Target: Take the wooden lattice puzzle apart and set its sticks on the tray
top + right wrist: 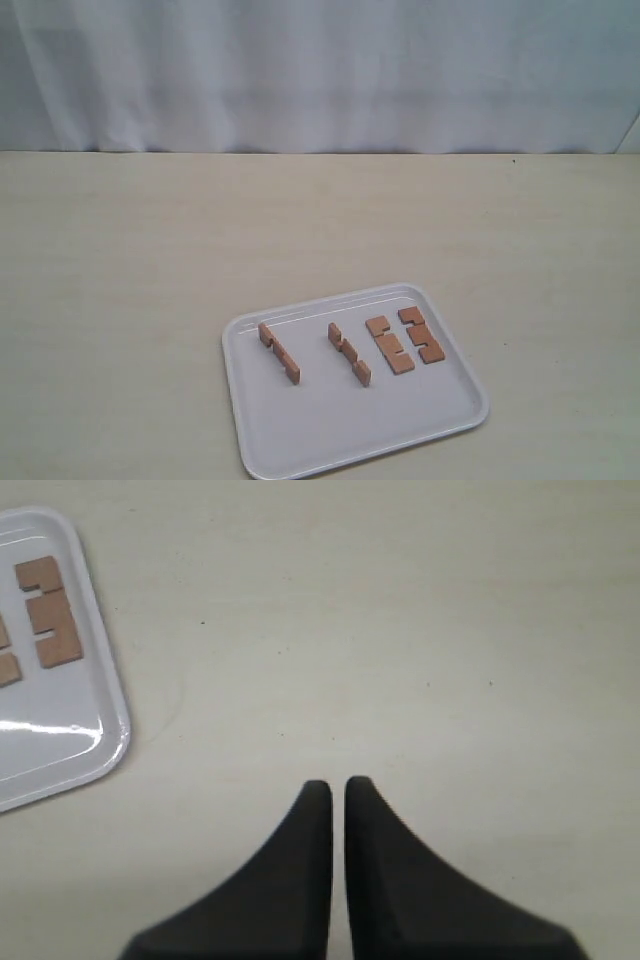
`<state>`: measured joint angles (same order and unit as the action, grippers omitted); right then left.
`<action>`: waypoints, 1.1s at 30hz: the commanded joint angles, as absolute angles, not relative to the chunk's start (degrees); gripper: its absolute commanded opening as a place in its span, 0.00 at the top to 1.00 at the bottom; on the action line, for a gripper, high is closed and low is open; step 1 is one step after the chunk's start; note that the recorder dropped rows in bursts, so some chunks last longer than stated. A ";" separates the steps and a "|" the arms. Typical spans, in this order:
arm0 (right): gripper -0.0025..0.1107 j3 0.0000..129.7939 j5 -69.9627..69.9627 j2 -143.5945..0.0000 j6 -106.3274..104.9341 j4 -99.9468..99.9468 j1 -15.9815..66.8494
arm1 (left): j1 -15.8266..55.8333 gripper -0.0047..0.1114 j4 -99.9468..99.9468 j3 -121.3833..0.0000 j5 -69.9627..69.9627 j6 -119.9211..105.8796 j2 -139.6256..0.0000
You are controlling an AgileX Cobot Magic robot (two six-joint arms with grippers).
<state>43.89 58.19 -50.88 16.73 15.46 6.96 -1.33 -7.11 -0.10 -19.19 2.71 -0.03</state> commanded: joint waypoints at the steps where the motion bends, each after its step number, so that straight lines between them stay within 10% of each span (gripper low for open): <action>1: 0.94 43.07 55.13 -52.63 16.84 9.70 3.54 | -1.27 0.96 -7.24 0.00 -18.43 2.86 0.00; 18: 0.94 15.17 17.04 -28.13 20.55 11.79 3.44 | -1.27 0.96 -7.24 0.00 -18.56 2.86 0.00; 33: 0.94 1.62 12.18 -28.13 20.86 7.59 3.44 | -1.27 0.96 -7.24 0.00 -18.38 2.86 0.00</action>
<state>1.90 13.50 -28.48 21.49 7.80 3.69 -1.33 -7.11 -0.10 -19.19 2.71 -0.03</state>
